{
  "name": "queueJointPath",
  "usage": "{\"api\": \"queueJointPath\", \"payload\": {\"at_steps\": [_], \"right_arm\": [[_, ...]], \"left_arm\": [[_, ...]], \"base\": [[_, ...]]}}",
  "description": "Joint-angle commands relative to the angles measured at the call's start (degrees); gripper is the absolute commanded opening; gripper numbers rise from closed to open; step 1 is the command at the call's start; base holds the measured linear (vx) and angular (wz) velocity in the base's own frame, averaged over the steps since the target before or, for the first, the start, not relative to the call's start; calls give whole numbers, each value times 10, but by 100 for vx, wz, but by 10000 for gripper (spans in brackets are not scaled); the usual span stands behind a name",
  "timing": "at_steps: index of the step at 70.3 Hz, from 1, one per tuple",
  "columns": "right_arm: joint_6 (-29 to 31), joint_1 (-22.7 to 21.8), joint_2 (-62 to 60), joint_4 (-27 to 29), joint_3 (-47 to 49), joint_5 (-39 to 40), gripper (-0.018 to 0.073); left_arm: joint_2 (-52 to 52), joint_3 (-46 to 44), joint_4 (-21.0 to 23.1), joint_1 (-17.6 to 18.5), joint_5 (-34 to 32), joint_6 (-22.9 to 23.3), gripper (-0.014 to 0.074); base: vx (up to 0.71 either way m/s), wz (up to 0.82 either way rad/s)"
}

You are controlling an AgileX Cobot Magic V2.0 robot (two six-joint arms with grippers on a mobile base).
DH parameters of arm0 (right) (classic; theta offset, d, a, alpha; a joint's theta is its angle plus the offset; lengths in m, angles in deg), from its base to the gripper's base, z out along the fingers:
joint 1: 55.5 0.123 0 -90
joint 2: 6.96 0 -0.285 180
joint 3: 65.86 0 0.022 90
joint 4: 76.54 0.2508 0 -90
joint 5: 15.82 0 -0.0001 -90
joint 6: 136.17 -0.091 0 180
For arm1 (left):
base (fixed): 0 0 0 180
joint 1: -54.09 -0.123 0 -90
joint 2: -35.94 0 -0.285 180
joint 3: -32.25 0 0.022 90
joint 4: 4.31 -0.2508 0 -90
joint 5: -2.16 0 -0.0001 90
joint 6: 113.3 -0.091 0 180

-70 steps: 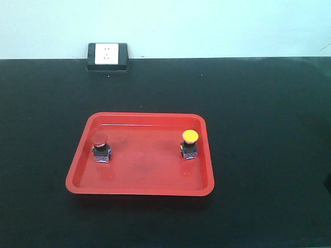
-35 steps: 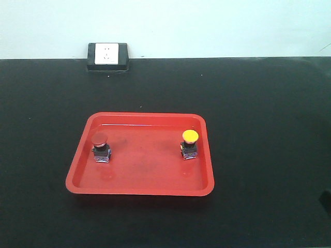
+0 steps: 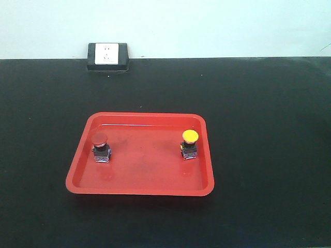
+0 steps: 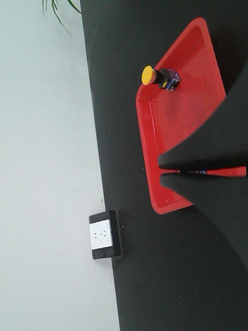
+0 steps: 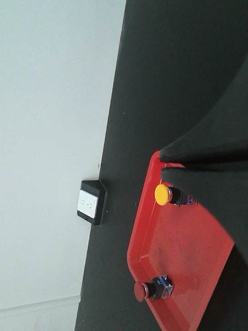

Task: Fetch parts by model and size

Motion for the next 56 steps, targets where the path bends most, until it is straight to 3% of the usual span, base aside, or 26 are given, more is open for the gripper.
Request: {"api": "queueJointPath", "payload": {"at_steps": [1,35,44,56], "right_arm": [[3,-1,6,-9,15,42,-10],[3,-1,6,-9,15,41,-10],[3,-1,6,-9,15,41,-10],[3,-1,6,-9,15,41,-10]], "left_arm": [[-9,-12,2,2,-38,1,-8],[-9,5,2,-3,-53,1,-8],[8,56,2,-45,-91,1,-8],[39,152,3,-112,-205,1,-8]], "base": [[0,0],[0,0],[0,0],[0,0]]}}
